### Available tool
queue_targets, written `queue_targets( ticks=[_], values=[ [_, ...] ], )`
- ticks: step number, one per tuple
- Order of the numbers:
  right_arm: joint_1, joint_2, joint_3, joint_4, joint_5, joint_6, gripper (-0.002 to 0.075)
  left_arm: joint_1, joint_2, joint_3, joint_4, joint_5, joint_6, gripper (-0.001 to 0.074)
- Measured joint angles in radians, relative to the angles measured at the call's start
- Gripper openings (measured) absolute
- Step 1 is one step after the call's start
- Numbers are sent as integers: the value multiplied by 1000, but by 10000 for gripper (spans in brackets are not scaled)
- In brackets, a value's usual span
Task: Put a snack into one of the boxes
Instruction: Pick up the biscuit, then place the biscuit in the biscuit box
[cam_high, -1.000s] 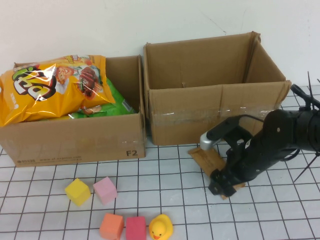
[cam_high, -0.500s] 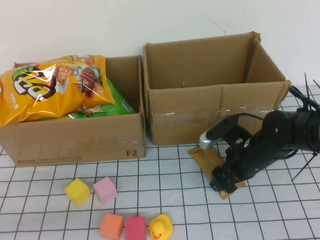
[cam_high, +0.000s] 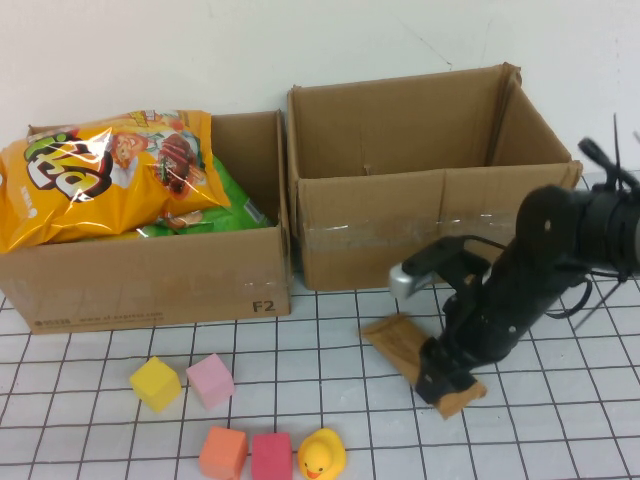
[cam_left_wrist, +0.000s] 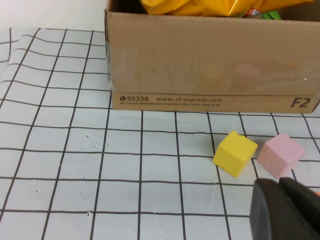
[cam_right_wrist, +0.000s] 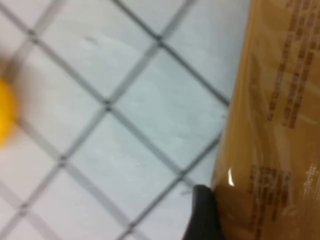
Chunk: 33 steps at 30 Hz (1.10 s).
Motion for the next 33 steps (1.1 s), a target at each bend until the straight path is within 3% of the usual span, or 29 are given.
queue_targets(
  ticks=[7, 19, 27, 33],
  values=[
    [0, -31, -65, 119, 199, -14, 481, 0, 0, 0, 0, 0, 0, -1],
    [0, -163, -183, 133, 352, -39, 481, 0, 0, 0, 0, 0, 0, -1],
    [0, -245, -424, 83, 312, -53, 481, 0, 0, 0, 0, 0, 0, -1],
    [0, -243, -477, -97, 71, -55, 480, 0, 0, 0, 0, 0, 0, -1]
  ],
)
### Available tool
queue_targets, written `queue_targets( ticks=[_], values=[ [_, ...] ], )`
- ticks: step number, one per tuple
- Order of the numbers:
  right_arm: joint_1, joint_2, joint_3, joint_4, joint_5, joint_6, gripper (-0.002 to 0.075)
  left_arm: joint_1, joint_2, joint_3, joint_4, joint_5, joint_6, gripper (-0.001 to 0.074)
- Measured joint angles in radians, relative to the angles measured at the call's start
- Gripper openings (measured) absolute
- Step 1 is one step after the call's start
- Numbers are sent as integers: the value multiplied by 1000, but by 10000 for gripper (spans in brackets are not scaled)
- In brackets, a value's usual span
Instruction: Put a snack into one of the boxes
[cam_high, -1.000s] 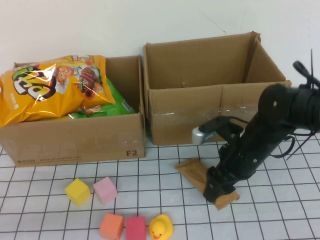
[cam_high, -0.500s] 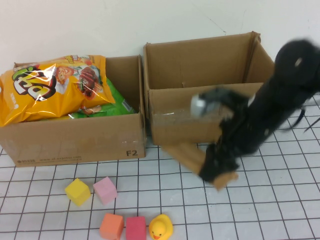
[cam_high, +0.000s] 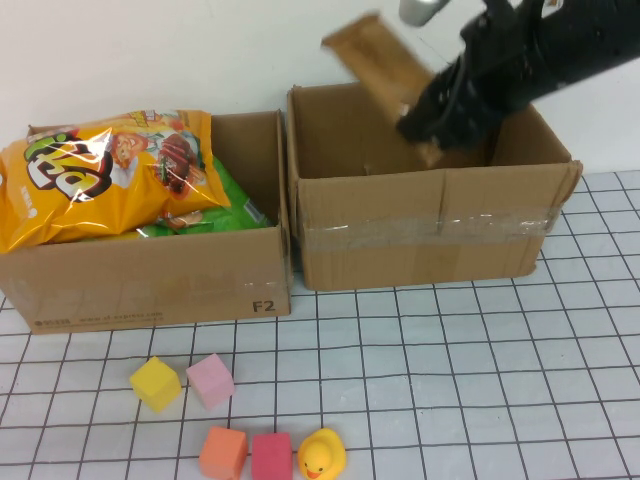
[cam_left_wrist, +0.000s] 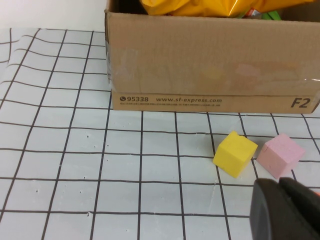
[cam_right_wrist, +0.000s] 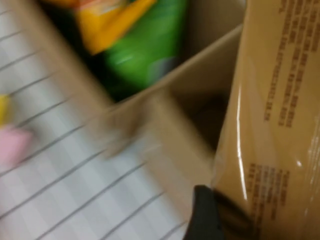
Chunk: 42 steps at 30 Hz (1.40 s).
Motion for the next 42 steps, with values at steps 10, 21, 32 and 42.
queue_targets(
  ticks=[10, 21, 32, 42],
  values=[
    [0, 172, -5, -85, -371, 32, 554, 0, 0, 0, 0, 0, 0, -1],
    [-10, 179, -5, -91, -356, 110, 620, 0, 0, 0, -2, 0, 0, -1],
    [-10, -100, -5, -103, -164, 64, 34, 0, 0, 0, -2, 0, 0, -1],
    [-10, -303, 184, -108, -17, 2, 4, 0, 0, 0, -2, -28, 8, -1]
  ],
)
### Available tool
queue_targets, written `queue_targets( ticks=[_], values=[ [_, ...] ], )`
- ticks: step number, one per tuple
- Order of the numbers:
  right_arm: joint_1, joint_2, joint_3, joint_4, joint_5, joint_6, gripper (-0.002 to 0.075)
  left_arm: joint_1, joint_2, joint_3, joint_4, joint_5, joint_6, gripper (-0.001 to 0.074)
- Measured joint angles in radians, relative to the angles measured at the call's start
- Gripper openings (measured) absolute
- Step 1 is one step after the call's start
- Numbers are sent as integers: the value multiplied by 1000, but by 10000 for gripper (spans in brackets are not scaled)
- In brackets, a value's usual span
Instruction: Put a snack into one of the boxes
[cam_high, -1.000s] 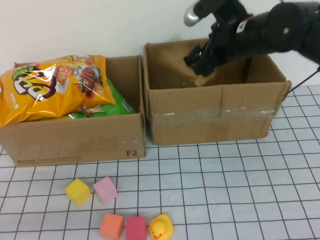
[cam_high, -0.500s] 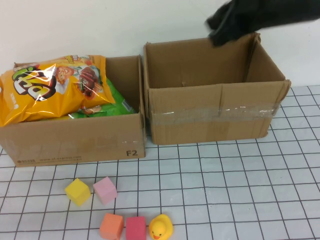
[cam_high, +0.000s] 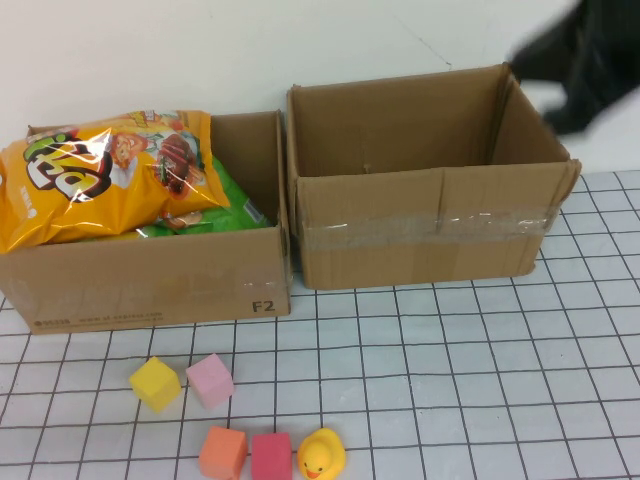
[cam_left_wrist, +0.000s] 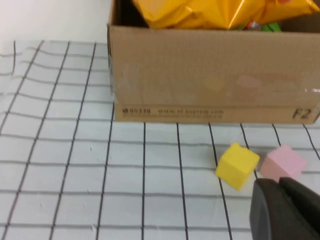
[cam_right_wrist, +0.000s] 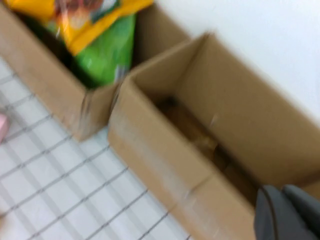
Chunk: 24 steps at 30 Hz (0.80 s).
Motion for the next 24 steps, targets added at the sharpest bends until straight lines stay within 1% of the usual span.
queue_targets(
  ticks=[3, 9, 13, 16, 20, 24],
  values=[
    [0, -95, 168, 0, -55, -3, 3, 0, 0, 0, -7, -45, 11, -1],
    [0, -339, 510, 0, -179, -14, 3, 0, 0, 0, -41, -224, 15, -1],
    [0, -486, 706, 0, -244, -18, 2, 0, 0, 0, -48, -294, 49, -1],
    [0, -595, 839, 23, -294, -20, 2, 0, 0, 0, -52, -310, 86, -1],
    [0, -733, 1010, 77, -333, -48, 1, -22, 0, 0, -52, -306, 101, -1],
    [0, -854, 1137, 117, -343, -81, 1, -36, 0, 0, -55, -302, 126, -1]
  ],
)
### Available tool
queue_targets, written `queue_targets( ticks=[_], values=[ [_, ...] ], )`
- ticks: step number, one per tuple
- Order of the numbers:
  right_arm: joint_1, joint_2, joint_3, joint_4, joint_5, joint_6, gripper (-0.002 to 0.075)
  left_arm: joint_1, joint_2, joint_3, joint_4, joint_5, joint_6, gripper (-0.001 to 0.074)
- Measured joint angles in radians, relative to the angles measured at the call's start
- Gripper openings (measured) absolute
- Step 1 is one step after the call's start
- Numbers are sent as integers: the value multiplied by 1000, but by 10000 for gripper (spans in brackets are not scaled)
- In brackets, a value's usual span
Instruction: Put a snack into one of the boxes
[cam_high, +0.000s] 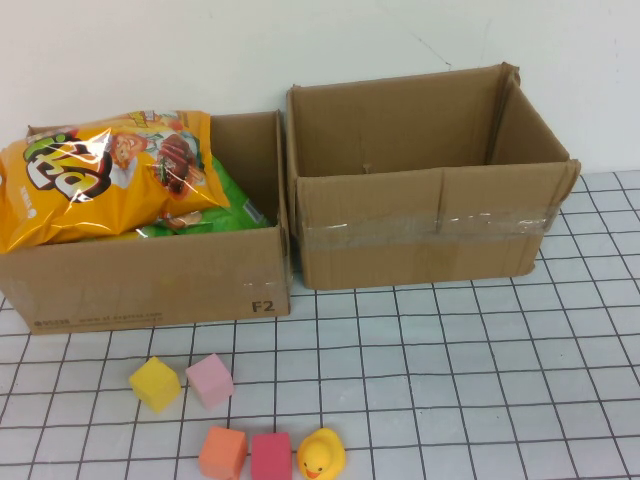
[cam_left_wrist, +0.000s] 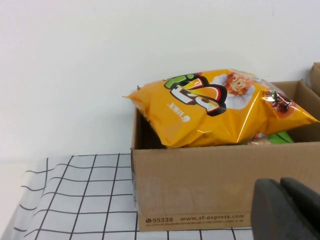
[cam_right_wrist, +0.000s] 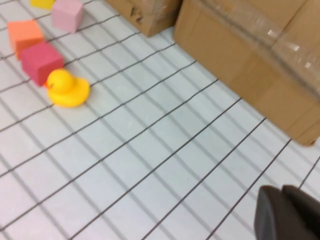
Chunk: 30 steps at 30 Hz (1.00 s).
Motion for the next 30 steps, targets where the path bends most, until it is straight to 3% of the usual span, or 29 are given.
queue_targets(
  ticks=[6, 30],
  values=[
    [0, -100, 94, 18, -3, -9, 1, -4, 0, 0, -24, 0, 12, -1],
    [0, -102, 98, 63, 118, -9, 0, -9, -8, 0, -48, 72, 19, -1]
  ],
)
